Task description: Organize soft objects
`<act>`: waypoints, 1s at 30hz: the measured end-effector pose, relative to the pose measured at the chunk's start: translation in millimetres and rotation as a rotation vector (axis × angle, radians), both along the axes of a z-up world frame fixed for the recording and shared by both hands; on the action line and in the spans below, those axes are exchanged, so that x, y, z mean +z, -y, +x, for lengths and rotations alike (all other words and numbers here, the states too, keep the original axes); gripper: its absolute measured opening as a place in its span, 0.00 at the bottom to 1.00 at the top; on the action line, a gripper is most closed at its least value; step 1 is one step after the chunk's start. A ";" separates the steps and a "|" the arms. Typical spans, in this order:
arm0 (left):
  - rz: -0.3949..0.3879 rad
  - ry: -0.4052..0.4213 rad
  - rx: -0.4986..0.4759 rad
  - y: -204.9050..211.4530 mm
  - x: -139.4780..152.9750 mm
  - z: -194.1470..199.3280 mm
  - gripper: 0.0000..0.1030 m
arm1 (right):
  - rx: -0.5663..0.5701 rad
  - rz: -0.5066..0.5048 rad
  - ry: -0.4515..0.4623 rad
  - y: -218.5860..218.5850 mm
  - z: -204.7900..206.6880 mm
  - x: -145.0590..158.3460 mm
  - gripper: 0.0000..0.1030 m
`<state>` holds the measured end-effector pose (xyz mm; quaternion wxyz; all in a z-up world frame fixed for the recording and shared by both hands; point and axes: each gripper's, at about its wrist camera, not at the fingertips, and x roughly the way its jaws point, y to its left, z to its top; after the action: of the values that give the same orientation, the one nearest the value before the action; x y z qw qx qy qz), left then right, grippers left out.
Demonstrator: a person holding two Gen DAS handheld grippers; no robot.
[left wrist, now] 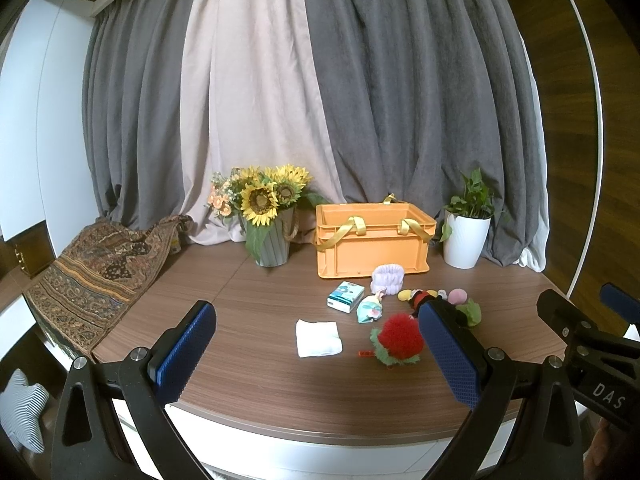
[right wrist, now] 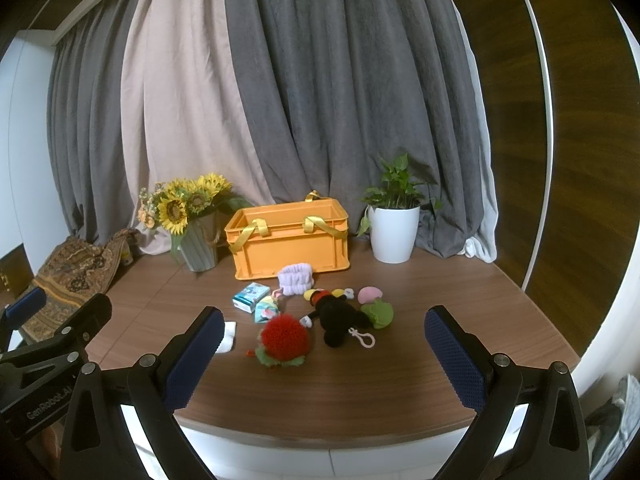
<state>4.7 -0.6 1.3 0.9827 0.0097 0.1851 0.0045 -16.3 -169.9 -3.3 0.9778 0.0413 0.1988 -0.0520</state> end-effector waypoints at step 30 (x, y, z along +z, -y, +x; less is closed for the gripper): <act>0.035 -0.277 0.003 -21.0 -56.8 87.2 1.00 | 0.051 0.040 -0.180 -20.6 75.9 -44.7 0.99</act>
<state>91.8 20.4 -55.5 0.9474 0.0271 0.3188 0.0077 59.7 -149.3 -48.0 0.9560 0.0511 0.2878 -0.0267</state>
